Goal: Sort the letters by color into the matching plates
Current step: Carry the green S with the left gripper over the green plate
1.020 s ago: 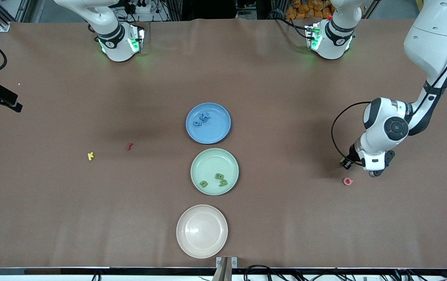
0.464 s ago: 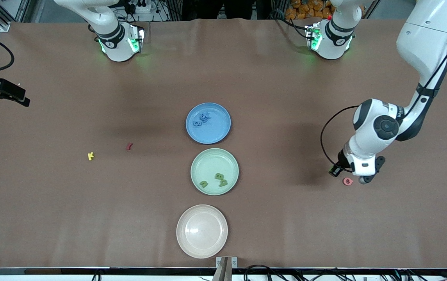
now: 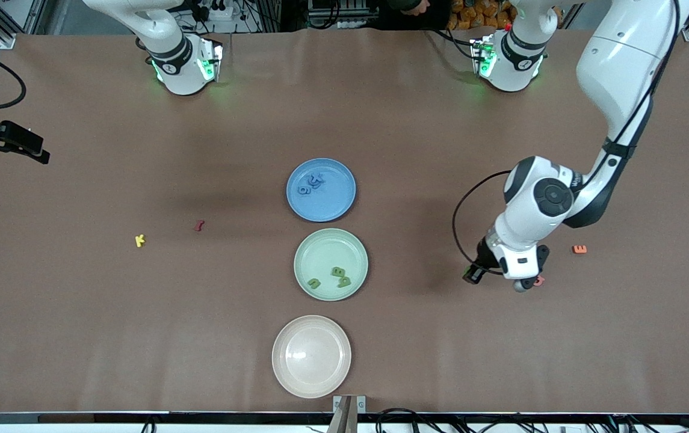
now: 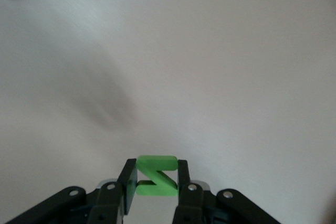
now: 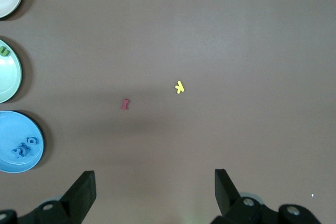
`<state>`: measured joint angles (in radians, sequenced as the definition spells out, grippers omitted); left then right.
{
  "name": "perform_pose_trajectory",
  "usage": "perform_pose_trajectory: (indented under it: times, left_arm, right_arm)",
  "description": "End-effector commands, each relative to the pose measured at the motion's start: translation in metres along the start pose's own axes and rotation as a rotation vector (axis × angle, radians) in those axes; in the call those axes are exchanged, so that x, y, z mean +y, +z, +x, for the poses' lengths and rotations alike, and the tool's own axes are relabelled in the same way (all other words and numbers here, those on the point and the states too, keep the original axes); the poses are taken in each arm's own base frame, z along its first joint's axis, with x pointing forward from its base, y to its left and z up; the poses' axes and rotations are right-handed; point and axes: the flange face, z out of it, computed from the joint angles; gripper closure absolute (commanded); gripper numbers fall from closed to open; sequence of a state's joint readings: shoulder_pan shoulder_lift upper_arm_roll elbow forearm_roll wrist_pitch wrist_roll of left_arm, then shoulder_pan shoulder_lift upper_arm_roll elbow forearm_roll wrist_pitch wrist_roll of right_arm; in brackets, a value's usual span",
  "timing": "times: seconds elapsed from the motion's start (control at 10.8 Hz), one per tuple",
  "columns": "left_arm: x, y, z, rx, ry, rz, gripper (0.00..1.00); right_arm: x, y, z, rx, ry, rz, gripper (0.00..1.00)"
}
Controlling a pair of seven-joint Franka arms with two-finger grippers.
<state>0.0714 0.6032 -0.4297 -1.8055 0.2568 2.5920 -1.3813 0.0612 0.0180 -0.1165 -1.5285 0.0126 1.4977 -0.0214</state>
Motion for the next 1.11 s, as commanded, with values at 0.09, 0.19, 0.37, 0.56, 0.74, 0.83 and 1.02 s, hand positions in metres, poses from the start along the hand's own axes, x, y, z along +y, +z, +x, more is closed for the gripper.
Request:
perform_pose_trajectory:
  times: [0.09,0.19,0.37,0.56,0.74,0.83,1.02]
  left_arm:
    - [0.058,0.009,-0.067,-0.079,-0.075,-0.073,1.0]
    - [0.065,0.007,-0.078,-0.094,-0.078,-0.095,1.0]
    - [0.073,0.004,-0.099,-0.106,-0.073,-0.123,1.0]
    - [0.082,-0.001,-0.123,-0.114,-0.07,-0.169,1.0]
    - [0.09,-0.006,-0.149,-0.126,-0.067,-0.224,1.0]
    - [0.093,-0.006,-0.167,-0.137,-0.048,-0.239,1.0]
    - [0.095,-0.006,-0.209,-0.159,-0.041,-0.243,1.0]
  right_arm:
    - [0.01,-0.002,-0.002,0.006,0.016,-0.012,0.0]
    - [0.011,-0.002,-0.002,0.006,0.019,-0.01,0.0]
    - [0.014,-0.002,-0.002,0.004,0.023,-0.007,0.0]
    - [0.015,-0.002,-0.002,0.006,0.026,-0.002,0.0]
    - [0.015,-0.002,-0.002,0.006,0.026,-0.002,0.0]
    - [0.019,-0.002,-0.002,0.008,0.034,0.0,0.0]
    - [0.018,-0.002,-0.002,0.006,0.032,0.0,0.0]
